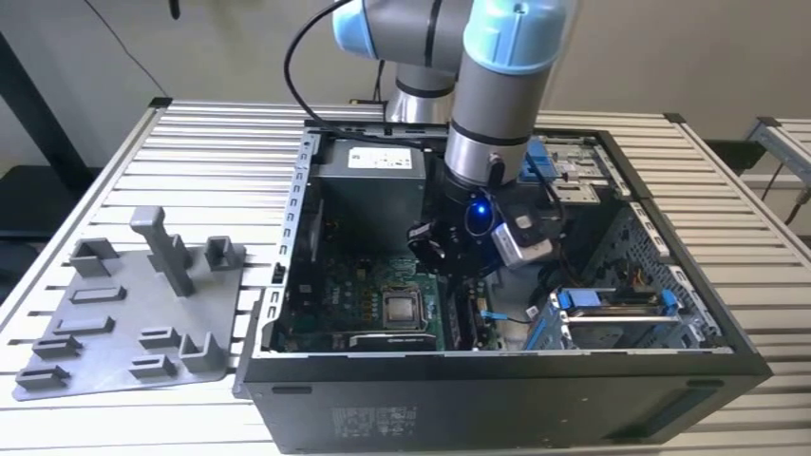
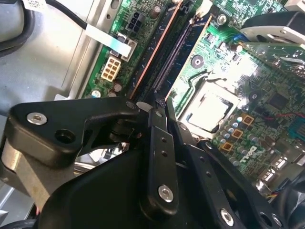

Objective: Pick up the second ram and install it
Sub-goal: 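Insert the second ram into the second slot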

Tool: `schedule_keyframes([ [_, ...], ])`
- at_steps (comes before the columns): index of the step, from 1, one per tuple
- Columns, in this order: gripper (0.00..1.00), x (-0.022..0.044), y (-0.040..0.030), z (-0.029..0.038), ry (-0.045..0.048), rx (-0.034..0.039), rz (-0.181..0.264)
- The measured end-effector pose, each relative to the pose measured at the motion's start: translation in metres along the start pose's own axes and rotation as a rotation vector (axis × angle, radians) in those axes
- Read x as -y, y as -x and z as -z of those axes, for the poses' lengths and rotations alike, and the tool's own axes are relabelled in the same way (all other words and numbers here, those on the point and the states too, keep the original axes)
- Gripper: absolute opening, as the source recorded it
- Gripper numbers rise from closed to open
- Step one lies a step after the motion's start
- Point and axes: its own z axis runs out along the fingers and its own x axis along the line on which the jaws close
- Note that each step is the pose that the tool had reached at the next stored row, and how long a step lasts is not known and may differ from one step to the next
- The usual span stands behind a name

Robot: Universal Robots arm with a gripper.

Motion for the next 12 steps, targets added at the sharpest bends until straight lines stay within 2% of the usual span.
schedule_keyframes([
  [12,0.14,-0.0004,0.0,-0.0015,-0.0013,-0.0014,0.0],
])
